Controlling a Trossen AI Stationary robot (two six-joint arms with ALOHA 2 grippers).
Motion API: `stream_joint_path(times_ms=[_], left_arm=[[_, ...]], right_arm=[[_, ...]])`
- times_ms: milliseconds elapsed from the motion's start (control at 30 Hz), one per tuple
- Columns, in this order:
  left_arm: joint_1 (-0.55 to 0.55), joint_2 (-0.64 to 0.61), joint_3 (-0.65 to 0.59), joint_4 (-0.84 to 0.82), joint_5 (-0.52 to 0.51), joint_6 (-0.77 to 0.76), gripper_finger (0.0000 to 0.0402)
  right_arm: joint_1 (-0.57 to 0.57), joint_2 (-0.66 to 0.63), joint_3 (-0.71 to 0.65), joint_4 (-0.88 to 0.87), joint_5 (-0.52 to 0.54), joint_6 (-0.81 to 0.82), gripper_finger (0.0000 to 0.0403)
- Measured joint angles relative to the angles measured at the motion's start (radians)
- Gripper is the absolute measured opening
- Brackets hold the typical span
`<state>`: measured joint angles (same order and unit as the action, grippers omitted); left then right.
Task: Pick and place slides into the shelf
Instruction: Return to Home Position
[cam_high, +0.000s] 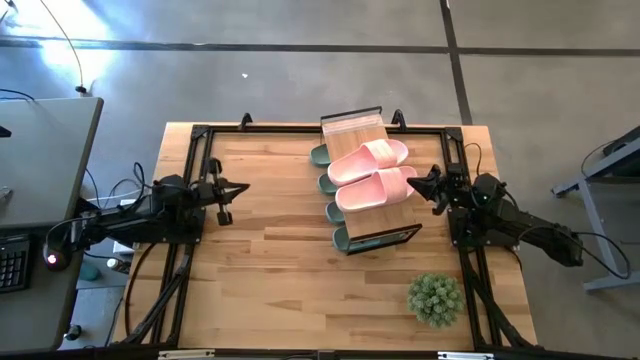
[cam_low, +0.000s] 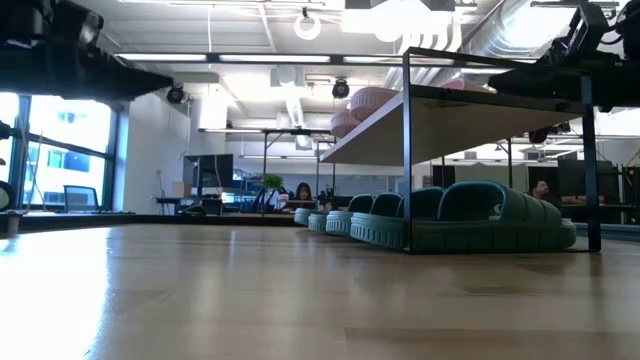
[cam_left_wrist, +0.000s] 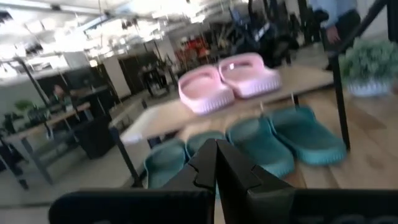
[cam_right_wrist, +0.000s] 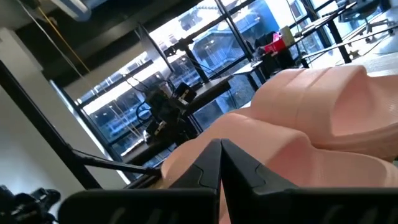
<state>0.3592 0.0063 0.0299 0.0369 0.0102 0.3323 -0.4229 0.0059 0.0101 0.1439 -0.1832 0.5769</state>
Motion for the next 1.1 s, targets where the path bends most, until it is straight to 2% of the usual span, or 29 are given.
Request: stream_joint_path(times_ms=[233,467,567,767,1100], left_arm=[[0.0,0.004,-0.001,-0.072,-0.028,0.012,0.0],[0.0,0.005,-0.001,-0.073,-0.029,0.012,0.0],[0.0,0.005,-0.001,-0.073,-0.029,0.012,0.0],[0.0,0.005,0.0,-0.073,-0.029,0.012,0.0001],[0.0,0.005,0.0,-0.073,-0.029,0.012,0.0001]], right_arm=[[0.0,0.0,0.0,-0.006,0.007,-0.134,0.0],[0.0,0.0,0.0,-0.007,0.015,-0.447,0.0],[0.0,0.0,0.0,-0.008,0.044,-0.531,0.0],[0.0,0.0,0.0,-0.024,0.147,-0.583,0.0],[0.0,0.0,0.0,-0.059,0.18,-0.578,0.0]])
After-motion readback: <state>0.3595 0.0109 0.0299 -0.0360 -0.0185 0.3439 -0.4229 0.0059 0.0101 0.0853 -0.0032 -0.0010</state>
